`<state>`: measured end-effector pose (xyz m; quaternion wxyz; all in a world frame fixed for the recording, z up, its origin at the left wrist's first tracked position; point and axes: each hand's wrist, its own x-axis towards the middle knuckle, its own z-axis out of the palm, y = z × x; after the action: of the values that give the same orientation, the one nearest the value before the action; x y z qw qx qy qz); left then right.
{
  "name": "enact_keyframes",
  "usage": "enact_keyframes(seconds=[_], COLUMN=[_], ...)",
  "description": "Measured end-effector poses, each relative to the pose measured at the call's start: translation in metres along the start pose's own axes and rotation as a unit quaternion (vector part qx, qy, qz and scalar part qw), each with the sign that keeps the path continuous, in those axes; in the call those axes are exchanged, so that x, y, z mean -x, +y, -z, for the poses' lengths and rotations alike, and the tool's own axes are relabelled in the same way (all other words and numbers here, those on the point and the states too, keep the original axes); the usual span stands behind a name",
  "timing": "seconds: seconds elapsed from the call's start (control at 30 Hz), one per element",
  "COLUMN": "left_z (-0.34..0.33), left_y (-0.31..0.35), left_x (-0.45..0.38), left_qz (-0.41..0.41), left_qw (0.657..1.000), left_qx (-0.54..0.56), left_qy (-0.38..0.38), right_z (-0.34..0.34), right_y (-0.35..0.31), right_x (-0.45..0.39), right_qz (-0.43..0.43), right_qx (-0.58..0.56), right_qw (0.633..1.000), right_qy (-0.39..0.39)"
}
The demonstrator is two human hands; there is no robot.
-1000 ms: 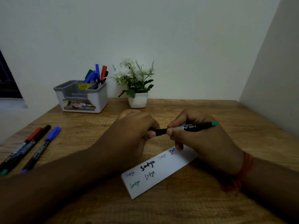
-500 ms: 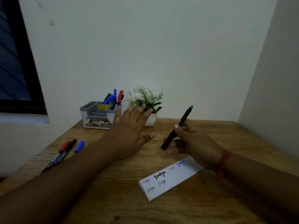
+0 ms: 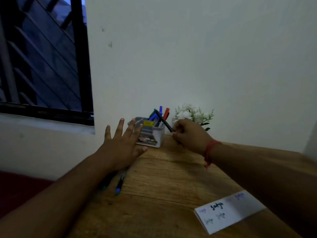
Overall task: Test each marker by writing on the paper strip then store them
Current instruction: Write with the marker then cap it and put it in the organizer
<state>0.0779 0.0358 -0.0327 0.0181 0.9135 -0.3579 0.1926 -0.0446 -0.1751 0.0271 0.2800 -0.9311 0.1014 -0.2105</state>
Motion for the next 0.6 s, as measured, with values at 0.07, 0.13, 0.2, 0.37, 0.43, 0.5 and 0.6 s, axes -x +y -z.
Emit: enact_keyframes(seconds=[0.07, 0.13, 0.2, 0.37, 0.43, 0.5, 0.6], left_z=[-0.002, -0.002, -0.001, 0.003, 0.006, 0.007, 0.006], left_y=[-0.006, -0.008, -0.012, -0.018, -0.019, -0.02, -0.025], left_x=[-0.001, -0.002, -0.001, 0.0, 0.0, -0.001, 0.0], left_qz=[0.021, 0.022, 0.025, 0.032, 0.031, 0.031, 0.037], left_qw=[0.999, 0.998, 0.997, 0.995, 0.995, 0.994, 0.992], left_qx=[0.017, 0.023, 0.026, 0.03, 0.031, 0.033, 0.027], left_qy=[-0.035, -0.05, -0.063, -0.085, -0.091, -0.101, -0.117], right_z=[-0.009, -0.017, -0.023, -0.034, -0.039, -0.043, -0.053], right_y=[-0.018, -0.034, -0.049, -0.07, -0.077, -0.084, -0.097], right_x=[-0.024, -0.046, -0.064, -0.091, -0.101, -0.109, -0.119], right_qz=[0.032, 0.06, 0.076, 0.083, 0.094, 0.104, 0.106], right_qx=[0.038, 0.095, 0.156, 0.247, 0.261, 0.261, 0.259], right_qw=[0.998, 0.992, 0.984, 0.965, 0.96, 0.959, 0.96], right_qy=[0.038, 0.054, 0.046, 0.014, 0.017, 0.025, 0.028])
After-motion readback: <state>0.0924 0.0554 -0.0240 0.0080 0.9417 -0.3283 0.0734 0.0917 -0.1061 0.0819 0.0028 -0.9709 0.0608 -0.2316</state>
